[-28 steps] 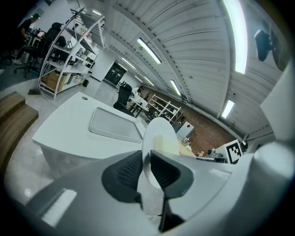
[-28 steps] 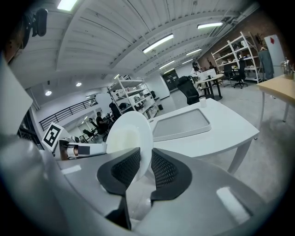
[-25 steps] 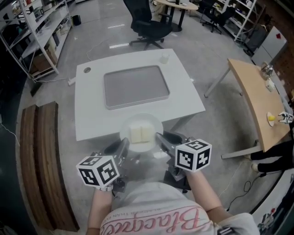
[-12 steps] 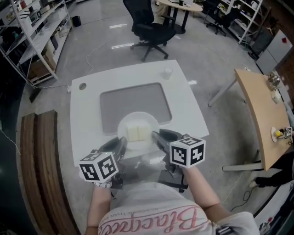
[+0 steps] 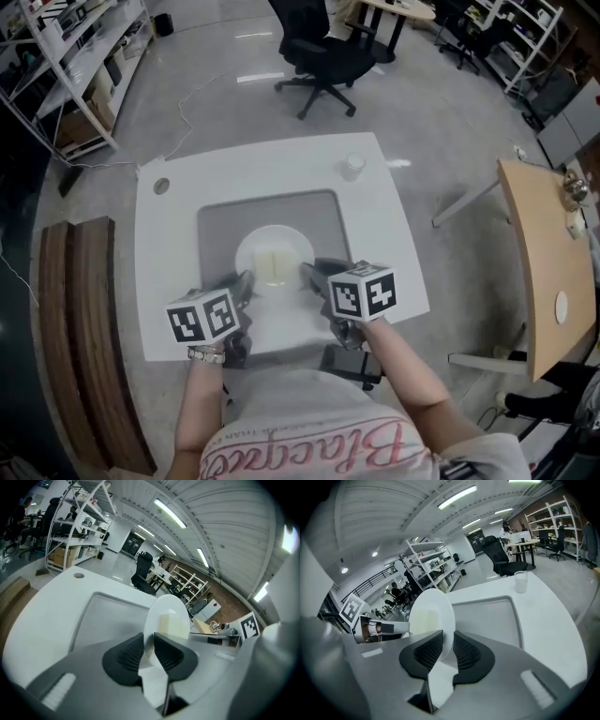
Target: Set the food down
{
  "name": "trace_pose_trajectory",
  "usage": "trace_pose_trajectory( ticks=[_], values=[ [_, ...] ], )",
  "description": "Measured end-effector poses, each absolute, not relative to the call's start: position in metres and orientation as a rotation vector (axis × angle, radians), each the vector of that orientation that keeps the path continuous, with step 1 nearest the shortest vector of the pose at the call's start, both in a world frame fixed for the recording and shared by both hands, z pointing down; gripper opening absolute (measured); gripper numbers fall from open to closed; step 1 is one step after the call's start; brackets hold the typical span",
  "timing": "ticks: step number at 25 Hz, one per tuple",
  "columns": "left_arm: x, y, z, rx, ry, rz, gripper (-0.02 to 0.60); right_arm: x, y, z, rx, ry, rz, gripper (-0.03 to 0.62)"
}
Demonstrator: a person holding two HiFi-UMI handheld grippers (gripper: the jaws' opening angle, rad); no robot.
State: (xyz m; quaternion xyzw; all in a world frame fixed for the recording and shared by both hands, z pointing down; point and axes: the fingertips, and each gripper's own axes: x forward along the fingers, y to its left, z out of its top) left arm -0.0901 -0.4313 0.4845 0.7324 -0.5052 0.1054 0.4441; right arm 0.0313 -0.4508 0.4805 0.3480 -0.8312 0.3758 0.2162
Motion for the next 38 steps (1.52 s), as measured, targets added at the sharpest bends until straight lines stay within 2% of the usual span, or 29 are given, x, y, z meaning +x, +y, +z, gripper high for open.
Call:
trace_pose_trajectory(
  ticks=[16,24,36,38],
  values=[
    [-0.102,-0.463,0.569,1.567,-1.145,0.328,0.064,0.019,-0.49,0.564,0.901,-2.057,1.158,0.078],
    [-0.096,-0.468,0.588,1.545,-1.081,0.458,0.064,0.025,-0.493,0.582,0.929,-1.962,1.184,0.081],
    [-0.101,-0.471,0.595,1.547,-1.013,0.497,0.072,0.021,-0.493,0.587,0.864,-1.983,1.22,0.094],
    [-0.102,-0.471,0.593,1.563,-1.012,0.501,0.101,0.025,-0.496,0.586,0.887,-1.999,1.163,0.107]
  ],
)
